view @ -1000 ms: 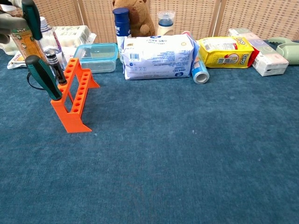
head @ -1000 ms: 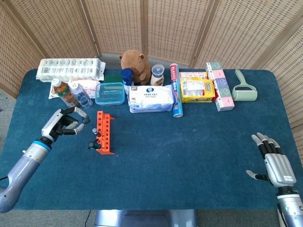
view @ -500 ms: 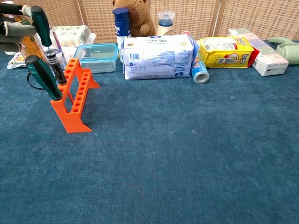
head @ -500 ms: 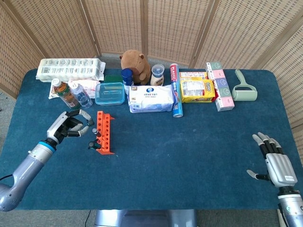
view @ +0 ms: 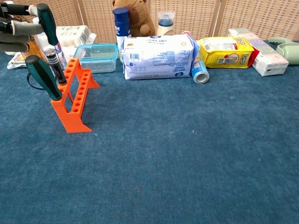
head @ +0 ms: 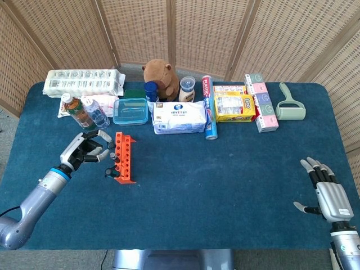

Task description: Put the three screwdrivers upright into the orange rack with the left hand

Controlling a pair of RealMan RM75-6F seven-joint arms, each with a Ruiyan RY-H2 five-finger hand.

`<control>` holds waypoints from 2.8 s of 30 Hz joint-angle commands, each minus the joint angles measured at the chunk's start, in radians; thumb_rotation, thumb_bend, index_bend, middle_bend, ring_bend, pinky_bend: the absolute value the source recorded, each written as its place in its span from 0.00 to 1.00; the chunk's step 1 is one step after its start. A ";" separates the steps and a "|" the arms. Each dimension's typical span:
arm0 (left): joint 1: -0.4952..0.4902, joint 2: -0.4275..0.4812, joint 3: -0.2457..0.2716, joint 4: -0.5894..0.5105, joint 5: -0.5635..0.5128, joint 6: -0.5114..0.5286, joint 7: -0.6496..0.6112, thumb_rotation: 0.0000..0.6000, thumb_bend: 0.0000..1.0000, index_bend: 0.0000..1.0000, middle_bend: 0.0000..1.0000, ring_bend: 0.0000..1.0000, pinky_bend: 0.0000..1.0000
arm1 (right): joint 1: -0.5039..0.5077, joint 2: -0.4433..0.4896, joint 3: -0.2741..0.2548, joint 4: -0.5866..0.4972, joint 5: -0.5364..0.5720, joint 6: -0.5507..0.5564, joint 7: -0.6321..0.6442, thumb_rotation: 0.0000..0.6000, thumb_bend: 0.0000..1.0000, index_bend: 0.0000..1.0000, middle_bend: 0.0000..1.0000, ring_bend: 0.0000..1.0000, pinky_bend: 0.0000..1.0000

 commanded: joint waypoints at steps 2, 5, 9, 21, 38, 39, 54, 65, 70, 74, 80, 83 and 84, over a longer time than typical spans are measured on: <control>-0.004 0.002 0.007 0.007 0.001 0.005 -0.024 1.00 0.38 0.69 1.00 1.00 1.00 | 0.000 0.001 0.000 0.000 -0.001 0.000 0.001 1.00 0.02 0.00 0.03 0.01 0.01; -0.007 0.001 0.013 0.020 0.004 0.008 -0.042 1.00 0.38 0.69 1.00 1.00 1.00 | 0.000 0.001 0.000 0.000 0.000 0.000 0.001 1.00 0.02 0.00 0.03 0.01 0.01; -0.011 -0.005 0.022 0.035 0.011 0.015 -0.069 1.00 0.38 0.69 1.00 1.00 1.00 | 0.001 -0.001 0.000 0.001 0.001 -0.002 -0.001 1.00 0.02 0.00 0.03 0.01 0.01; -0.026 -0.015 0.058 0.066 0.066 0.032 -0.157 1.00 0.38 0.69 1.00 1.00 1.00 | 0.001 -0.001 0.001 0.001 0.002 -0.002 -0.002 1.00 0.02 0.00 0.03 0.01 0.01; -0.044 -0.021 0.093 0.094 0.073 0.061 -0.200 1.00 0.38 0.69 1.00 1.00 1.00 | 0.000 0.002 0.002 0.003 0.003 -0.001 0.007 1.00 0.02 0.00 0.03 0.01 0.01; -0.044 -0.019 0.094 0.094 0.073 0.063 -0.201 1.00 0.38 0.69 1.00 1.00 1.00 | 0.000 0.002 0.002 0.003 0.003 -0.001 0.007 1.00 0.02 0.00 0.03 0.01 0.01; -0.064 -0.029 0.114 0.110 0.065 0.074 -0.196 1.00 0.38 0.69 1.00 1.00 1.00 | -0.001 0.003 0.003 0.003 0.003 0.001 0.009 1.00 0.02 0.00 0.03 0.01 0.01; -0.074 -0.030 0.116 0.104 0.063 0.078 -0.206 1.00 0.38 0.69 1.00 1.00 1.00 | -0.001 0.003 0.002 0.003 0.003 0.001 0.010 1.00 0.02 0.00 0.03 0.01 0.01; -0.084 -0.035 0.117 0.107 0.056 0.071 -0.199 1.00 0.38 0.69 1.00 1.00 1.00 | -0.002 0.004 0.003 0.003 0.005 0.001 0.010 1.00 0.02 0.00 0.03 0.01 0.01; -0.090 -0.042 0.117 0.111 0.051 0.069 -0.196 1.00 0.38 0.69 1.00 1.00 1.00 | -0.001 0.004 0.003 0.004 0.005 0.000 0.012 1.00 0.02 0.00 0.03 0.01 0.01; -0.098 -0.050 0.120 0.121 0.055 0.066 -0.203 1.00 0.38 0.69 1.00 1.00 1.00 | -0.002 0.005 0.004 0.004 0.004 0.002 0.016 1.00 0.02 0.00 0.03 0.01 0.01; -0.099 -0.055 0.123 0.127 0.053 0.065 -0.203 1.00 0.38 0.69 1.00 1.00 1.00 | -0.002 0.006 0.004 0.005 0.005 0.002 0.018 1.00 0.02 0.00 0.03 0.01 0.01; -0.100 -0.057 0.123 0.129 0.052 0.065 -0.203 1.00 0.38 0.69 1.00 1.00 1.00 | -0.002 0.006 0.004 0.005 0.005 0.002 0.019 1.00 0.02 0.00 0.03 0.01 0.01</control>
